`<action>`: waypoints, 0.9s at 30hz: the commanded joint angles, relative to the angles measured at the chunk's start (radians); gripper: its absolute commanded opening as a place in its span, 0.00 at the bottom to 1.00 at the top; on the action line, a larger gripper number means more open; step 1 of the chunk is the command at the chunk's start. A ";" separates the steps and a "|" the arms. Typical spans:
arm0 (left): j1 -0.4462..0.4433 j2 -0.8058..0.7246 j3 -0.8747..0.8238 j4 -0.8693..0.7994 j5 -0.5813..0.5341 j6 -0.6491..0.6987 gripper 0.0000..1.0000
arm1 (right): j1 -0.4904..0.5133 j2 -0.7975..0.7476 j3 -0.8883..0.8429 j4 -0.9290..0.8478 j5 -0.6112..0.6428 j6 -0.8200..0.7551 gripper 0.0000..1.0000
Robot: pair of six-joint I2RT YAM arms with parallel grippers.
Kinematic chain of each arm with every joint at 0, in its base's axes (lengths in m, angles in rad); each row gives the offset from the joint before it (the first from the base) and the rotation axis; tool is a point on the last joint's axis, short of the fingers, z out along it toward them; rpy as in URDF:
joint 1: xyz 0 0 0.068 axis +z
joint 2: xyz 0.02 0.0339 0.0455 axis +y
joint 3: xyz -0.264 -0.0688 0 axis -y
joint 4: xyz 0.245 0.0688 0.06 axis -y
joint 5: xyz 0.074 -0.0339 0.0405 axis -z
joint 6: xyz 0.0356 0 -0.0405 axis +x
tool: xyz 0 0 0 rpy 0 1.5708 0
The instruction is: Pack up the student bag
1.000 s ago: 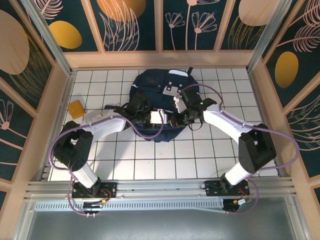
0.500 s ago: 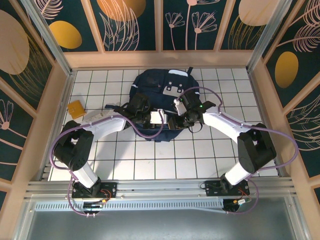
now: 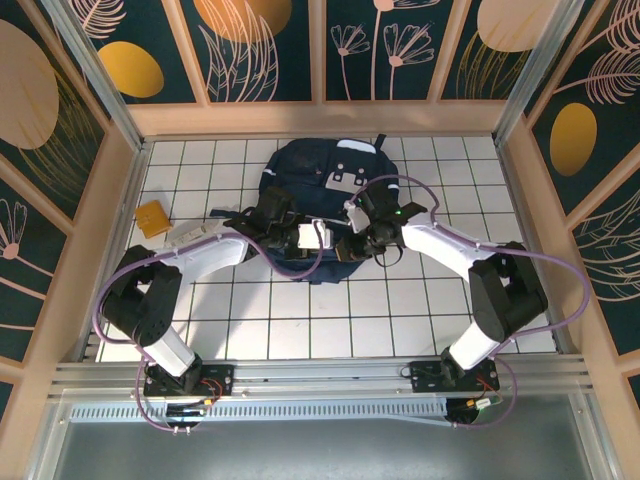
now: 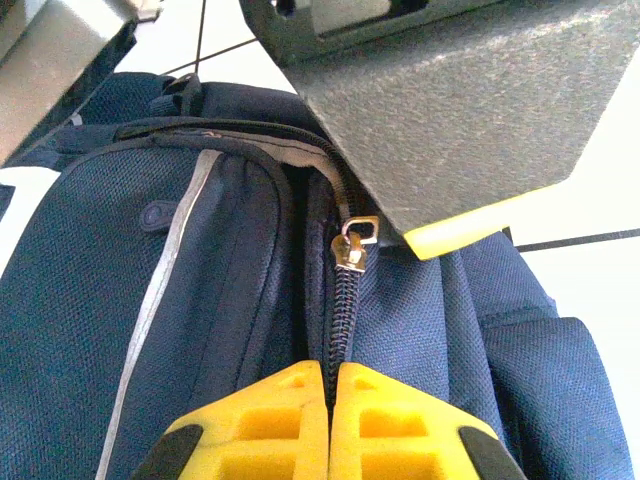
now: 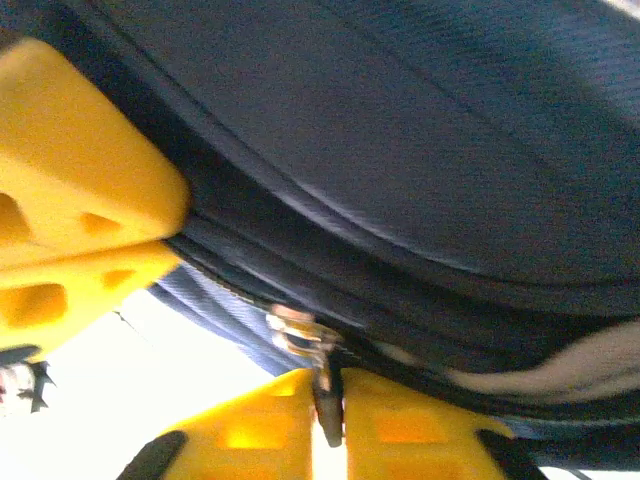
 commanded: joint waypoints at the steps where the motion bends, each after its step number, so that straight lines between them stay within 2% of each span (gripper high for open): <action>1: -0.001 -0.051 -0.015 0.019 0.065 -0.003 0.00 | -0.002 -0.015 0.019 0.001 -0.051 -0.020 0.03; 3: 0.000 -0.054 -0.011 -0.007 0.046 0.017 0.00 | -0.013 -0.027 0.024 -0.013 -0.040 -0.028 0.00; 7: 0.001 -0.069 -0.034 -0.037 -0.003 0.058 0.00 | -0.026 -0.047 0.035 -0.066 0.014 -0.043 0.00; 15: 0.016 -0.111 -0.106 -0.030 0.011 0.099 0.00 | -0.189 -0.018 0.030 -0.170 0.172 0.015 0.00; 18: 0.016 -0.127 -0.121 -0.022 0.002 0.100 0.00 | -0.214 0.014 0.055 -0.168 0.236 0.010 0.00; 24: 0.018 -0.161 -0.173 -0.006 0.054 0.129 0.00 | -0.256 0.078 0.107 -0.085 0.391 0.019 0.00; 27: 0.018 -0.185 -0.207 0.019 0.043 0.117 0.00 | -0.300 0.120 0.135 -0.063 0.397 0.022 0.00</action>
